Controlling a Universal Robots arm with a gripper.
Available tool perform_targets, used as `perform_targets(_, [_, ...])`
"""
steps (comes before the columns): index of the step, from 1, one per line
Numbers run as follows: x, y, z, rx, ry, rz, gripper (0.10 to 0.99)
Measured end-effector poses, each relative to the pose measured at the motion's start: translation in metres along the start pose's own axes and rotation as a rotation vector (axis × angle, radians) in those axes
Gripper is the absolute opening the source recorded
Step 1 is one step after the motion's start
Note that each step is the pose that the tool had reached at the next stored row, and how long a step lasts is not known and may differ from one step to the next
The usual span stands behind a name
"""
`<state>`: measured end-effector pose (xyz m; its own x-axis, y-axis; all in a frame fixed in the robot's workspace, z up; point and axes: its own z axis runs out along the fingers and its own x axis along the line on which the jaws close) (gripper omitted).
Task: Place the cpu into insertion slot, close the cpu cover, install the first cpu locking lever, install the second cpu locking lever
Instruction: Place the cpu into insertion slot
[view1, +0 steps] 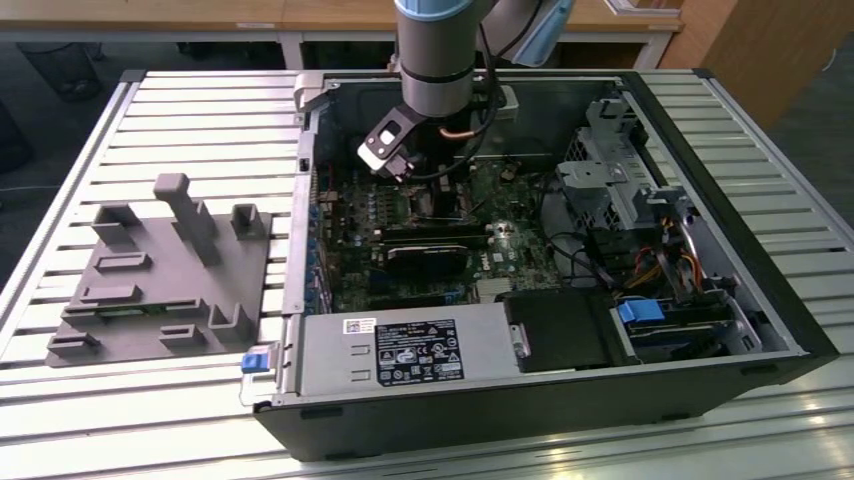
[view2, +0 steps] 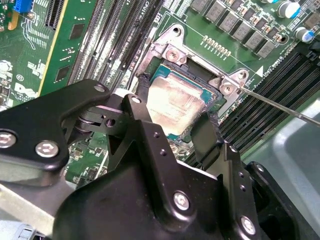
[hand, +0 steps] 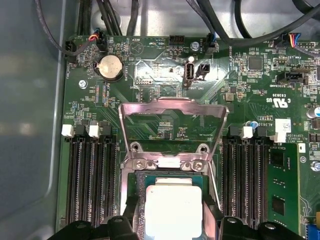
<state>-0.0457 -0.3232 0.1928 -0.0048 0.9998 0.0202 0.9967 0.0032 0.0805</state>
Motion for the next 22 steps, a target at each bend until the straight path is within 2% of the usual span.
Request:
perform_targets(14, [0.0028,-0.0001,0.0016,0.0,0.0024,0.0,0.612])
perform_targets(22, [0.003,0.0006,-0.0063,0.0,0.0024,0.0,0.612])
